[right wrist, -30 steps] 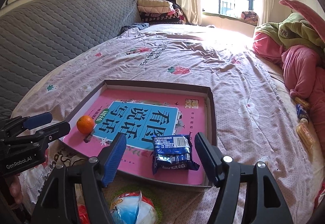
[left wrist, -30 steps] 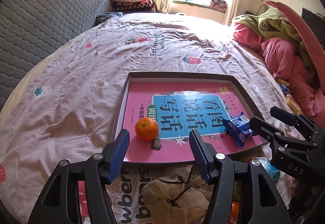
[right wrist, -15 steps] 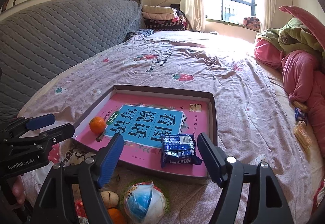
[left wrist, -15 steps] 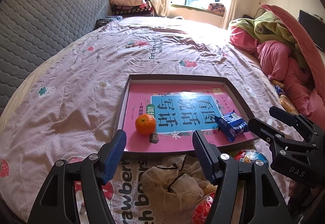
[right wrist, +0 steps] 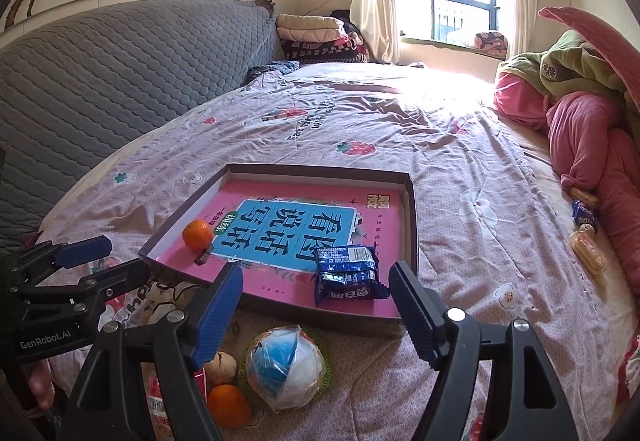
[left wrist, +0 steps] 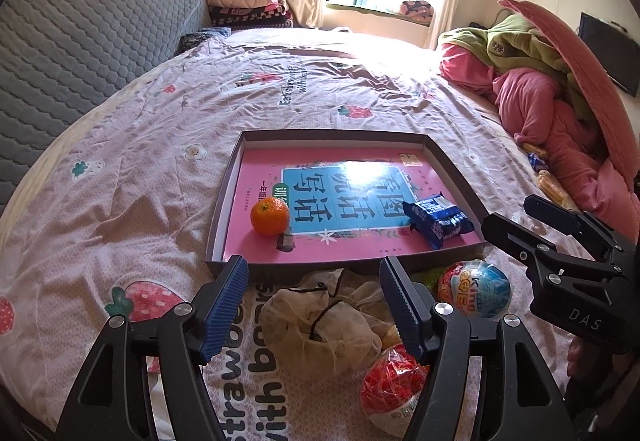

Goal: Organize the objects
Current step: 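Withdraw both grippers back from the tray toward the remaining items, then move the left gripper to the red-and-white package while the right gripper approaches the bagged blue ball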

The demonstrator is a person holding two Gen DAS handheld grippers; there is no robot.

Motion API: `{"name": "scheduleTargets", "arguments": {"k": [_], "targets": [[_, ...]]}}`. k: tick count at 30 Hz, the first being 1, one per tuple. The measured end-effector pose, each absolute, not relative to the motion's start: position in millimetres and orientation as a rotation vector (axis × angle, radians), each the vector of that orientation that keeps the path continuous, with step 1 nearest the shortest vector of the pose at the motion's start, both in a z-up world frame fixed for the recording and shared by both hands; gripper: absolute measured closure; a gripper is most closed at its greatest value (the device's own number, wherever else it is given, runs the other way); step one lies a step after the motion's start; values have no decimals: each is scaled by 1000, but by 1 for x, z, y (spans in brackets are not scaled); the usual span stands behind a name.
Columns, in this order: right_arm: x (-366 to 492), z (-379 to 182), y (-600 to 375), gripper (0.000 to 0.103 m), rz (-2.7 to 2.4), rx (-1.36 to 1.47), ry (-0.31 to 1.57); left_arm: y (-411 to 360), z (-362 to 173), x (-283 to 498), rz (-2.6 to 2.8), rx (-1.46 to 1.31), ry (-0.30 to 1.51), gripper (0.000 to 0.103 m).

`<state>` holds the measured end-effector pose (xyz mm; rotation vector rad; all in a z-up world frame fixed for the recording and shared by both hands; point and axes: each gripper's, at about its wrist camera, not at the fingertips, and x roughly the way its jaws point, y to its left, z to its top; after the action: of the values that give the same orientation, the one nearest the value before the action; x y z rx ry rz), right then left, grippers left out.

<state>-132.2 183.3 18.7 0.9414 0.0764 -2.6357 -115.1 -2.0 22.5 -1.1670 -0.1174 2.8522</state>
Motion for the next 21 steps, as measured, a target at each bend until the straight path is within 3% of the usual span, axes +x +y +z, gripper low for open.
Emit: {"name": "scheduleTargets", "arguments": {"k": [21], "targets": [[-103, 11, 189, 28, -2660, 929, 81, 31, 1, -85, 2769, -1214, -52, 33]]}}
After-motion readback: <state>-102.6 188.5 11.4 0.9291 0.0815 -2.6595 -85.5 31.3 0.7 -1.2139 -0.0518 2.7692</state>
